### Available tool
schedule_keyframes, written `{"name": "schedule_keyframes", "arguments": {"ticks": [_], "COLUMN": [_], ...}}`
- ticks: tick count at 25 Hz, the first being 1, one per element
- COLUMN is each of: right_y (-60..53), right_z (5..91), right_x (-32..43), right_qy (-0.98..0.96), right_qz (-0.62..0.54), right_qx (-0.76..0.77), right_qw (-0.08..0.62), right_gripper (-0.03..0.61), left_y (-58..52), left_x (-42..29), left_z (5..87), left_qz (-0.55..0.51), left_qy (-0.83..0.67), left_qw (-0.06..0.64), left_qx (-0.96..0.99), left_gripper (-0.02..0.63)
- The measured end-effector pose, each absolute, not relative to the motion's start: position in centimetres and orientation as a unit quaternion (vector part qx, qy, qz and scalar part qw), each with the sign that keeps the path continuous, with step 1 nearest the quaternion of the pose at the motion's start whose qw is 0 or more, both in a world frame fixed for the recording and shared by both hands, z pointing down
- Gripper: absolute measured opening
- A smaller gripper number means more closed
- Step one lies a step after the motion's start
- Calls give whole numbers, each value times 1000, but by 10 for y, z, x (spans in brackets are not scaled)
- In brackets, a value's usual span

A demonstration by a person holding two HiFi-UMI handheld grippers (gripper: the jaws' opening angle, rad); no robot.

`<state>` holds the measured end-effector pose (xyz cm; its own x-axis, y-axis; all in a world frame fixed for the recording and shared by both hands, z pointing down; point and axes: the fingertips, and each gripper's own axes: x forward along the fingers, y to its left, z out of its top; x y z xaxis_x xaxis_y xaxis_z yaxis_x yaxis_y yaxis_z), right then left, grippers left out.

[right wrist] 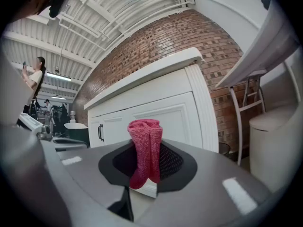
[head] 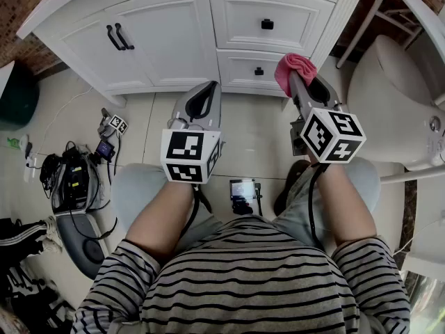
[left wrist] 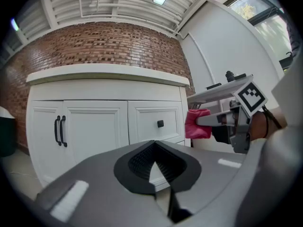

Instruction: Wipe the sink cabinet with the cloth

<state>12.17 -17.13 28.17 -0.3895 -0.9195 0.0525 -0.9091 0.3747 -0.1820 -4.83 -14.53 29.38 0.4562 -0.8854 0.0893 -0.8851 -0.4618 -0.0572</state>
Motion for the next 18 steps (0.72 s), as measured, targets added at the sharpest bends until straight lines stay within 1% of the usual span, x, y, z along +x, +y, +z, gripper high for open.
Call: {"name": "schedule_keyframes", "arguments": {"ticks": [4, 9, 12, 15, 18], "right_y": [-210, -260, -289, -308, -309], "right_z": [246, 200, 190, 193, 197], "right_x": [82, 12, -23, -33, -13], "right_qy": [856, 887, 891, 887, 880], "right_qz": [-77, -7, 24, 39, 40], "right_qx": [-511, -462, -453, -459, -473], "right_qw": [28, 27, 8, -15, -19], "right_gripper": [95, 94, 94, 94, 95], "left_y": [-150, -162, -171, -177, -178], "left_x": [-46, -56, -65, -69, -71], "left_z": [291, 295, 297, 301, 307], "left_qz": [-45, -36, -36, -40, -39], "left_qy": [514, 518, 524, 525, 523], "left_qw": [-13, -33, -41, -48, -64], "left_qx": [-857, -854, -850, -849, -849], "left_gripper": [0, 0, 0, 0, 0]}}
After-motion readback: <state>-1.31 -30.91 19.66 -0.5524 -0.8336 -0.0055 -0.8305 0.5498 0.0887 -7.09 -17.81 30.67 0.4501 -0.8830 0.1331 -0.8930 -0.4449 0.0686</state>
